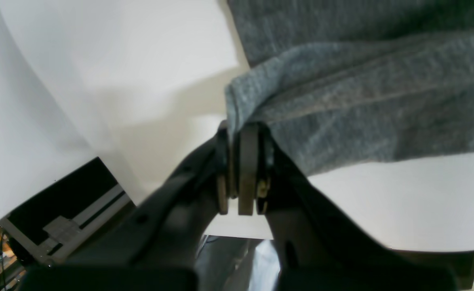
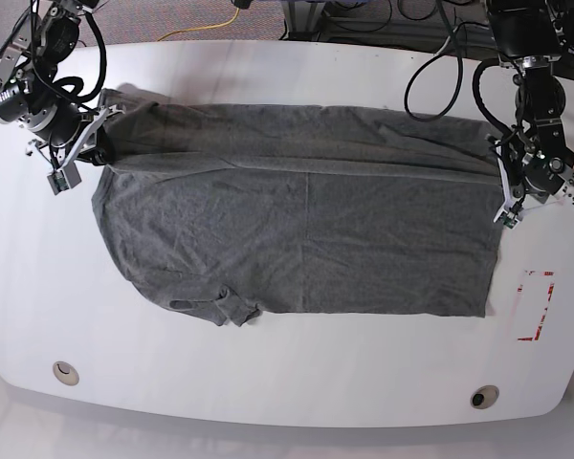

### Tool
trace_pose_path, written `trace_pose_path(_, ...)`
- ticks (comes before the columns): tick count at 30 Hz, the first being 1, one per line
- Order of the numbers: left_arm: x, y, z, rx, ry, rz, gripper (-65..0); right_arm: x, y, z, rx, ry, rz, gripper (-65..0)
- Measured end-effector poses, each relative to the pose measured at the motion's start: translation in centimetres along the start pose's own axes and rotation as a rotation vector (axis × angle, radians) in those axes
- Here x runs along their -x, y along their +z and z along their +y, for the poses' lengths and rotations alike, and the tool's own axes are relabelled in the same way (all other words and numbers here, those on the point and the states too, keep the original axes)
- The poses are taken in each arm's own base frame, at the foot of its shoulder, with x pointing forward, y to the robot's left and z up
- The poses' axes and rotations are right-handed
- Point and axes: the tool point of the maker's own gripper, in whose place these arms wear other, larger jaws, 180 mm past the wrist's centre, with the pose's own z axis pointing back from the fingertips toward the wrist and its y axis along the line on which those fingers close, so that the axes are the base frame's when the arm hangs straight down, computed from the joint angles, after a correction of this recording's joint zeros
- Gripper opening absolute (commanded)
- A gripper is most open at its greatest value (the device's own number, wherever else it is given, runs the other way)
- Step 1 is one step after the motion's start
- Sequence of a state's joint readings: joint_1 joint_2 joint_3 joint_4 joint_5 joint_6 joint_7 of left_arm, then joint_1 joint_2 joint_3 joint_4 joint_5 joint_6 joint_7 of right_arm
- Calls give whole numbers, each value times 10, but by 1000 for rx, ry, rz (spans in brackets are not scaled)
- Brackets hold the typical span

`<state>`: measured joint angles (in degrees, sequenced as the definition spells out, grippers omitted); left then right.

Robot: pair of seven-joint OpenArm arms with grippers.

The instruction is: Layout the t-shirt on the table in an organized manner, then fold the t-shirt properly

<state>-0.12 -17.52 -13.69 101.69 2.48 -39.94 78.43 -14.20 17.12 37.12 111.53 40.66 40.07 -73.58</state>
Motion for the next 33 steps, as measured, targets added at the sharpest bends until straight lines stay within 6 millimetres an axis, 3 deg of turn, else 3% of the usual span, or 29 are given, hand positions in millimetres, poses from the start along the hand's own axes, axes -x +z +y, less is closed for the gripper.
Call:
trace_pose_path(7,-1,1,4,-14,2,6,-228,1,0,-2,7,-2,3,-125)
trace_pose_path(11,-3,2,7,-19,4,-2,-158,1,1,-2,10,-2,4,0)
trace_pose_path(18,-10,4,11,-26,8,-19,-147,-2,1,-3,12,-2,-2,0)
trace_pose_path(24,-38,12,25,-59,61,-140,-149,-12,1,-6,19,8,-27,0)
trace_pose_path(33,-58,30,32,-102,55,-261,-151,-11,0,-10,47,17,-36,0)
